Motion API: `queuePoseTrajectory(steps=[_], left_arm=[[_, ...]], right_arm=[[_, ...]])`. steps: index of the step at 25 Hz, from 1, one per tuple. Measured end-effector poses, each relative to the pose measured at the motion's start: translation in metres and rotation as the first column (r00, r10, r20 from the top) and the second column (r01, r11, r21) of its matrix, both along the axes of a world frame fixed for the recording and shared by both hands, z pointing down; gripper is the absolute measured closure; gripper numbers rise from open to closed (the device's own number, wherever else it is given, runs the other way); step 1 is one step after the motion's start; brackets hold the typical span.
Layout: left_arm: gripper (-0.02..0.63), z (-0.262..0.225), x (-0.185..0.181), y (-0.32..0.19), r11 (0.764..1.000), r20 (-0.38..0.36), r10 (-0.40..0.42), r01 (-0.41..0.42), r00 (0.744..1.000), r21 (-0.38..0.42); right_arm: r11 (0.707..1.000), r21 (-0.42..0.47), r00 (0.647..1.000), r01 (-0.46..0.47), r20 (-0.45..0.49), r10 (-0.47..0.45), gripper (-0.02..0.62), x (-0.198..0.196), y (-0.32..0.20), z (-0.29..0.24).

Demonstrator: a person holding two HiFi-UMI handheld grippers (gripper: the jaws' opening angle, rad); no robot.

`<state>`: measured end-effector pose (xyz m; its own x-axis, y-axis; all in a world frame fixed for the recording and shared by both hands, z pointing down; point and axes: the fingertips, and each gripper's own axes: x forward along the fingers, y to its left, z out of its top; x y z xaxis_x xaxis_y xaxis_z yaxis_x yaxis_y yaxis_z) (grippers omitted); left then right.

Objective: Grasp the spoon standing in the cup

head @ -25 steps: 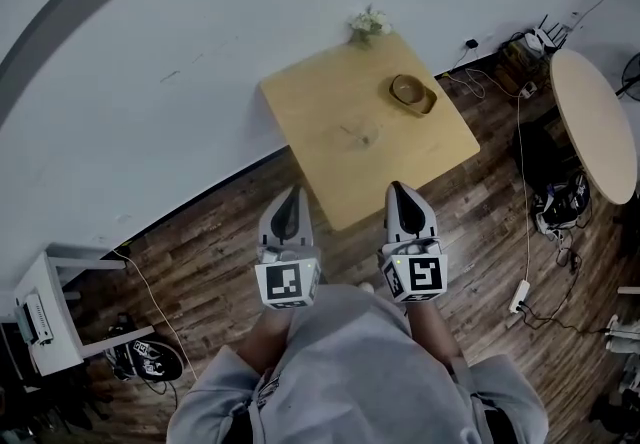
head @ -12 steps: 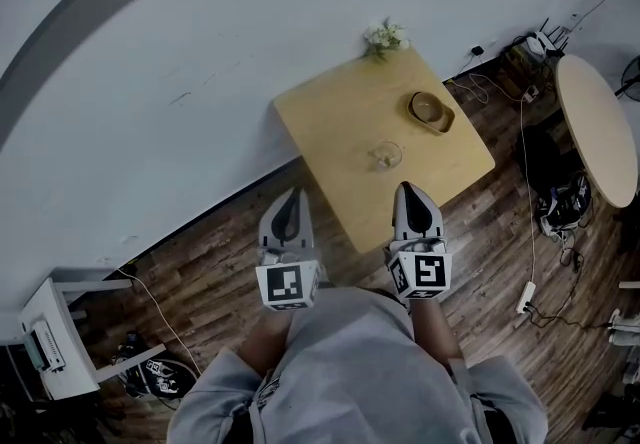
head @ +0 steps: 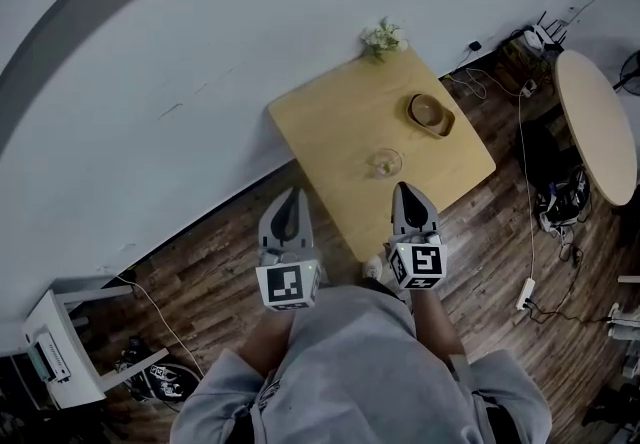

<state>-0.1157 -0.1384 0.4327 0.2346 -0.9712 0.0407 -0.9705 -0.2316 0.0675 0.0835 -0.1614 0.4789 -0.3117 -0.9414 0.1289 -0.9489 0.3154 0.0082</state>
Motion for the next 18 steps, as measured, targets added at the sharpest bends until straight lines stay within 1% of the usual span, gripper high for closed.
queuePoseTrajectory(steps=[4, 7, 9, 10, 11, 14, 18], left_arm=[[0.606, -0.006, 0.005, -0.004, 0.999, -0.003, -0.043, 0.043, 0.999, 0.009], [0.606, -0.005, 0.004, -0.008, 0.997, -0.005, -0.083, 0.083, 0.997, 0.005], [0.604, -0.005, 0.004, -0.011, 0.995, 0.001, -0.102, 0.102, 0.995, 0.006], [0.606, -0.004, 0.003, -0.012, 0.994, 0.003, -0.112, 0.112, 0.994, 0.005], [0.606, -0.004, 0.002, -0.012, 0.992, 0.005, -0.123, 0.123, 0.992, 0.003], [0.606, -0.004, 0.000, -0.013, 0.988, 0.013, -0.155, 0.155, 0.988, 0.004], [0.606, -0.001, -0.009, -0.011, 0.979, 0.032, -0.204, 0.204, 0.979, -0.013]], right_arm=[[0.998, -0.013, 0.998, 0.056, -0.033, -0.056, 0.597, 0.002, -0.018, 0.011], [0.997, -0.024, 0.997, 0.073, -0.038, -0.074, 0.597, 0.007, -0.032, 0.018], [0.996, -0.027, 0.994, 0.085, -0.073, -0.087, 0.595, 0.006, -0.043, 0.026], [0.994, -0.037, 0.990, 0.101, -0.099, -0.104, 0.559, 0.003, -0.048, 0.032], [0.991, -0.054, 0.984, 0.123, -0.121, -0.128, 0.474, 0.001, -0.051, 0.040], [0.979, -0.103, 0.968, 0.176, -0.163, -0.191, 0.472, -0.007, -0.059, 0.059], [0.965, -0.147, 0.952, 0.217, -0.186, -0.242, 0.472, -0.017, -0.066, 0.080]])
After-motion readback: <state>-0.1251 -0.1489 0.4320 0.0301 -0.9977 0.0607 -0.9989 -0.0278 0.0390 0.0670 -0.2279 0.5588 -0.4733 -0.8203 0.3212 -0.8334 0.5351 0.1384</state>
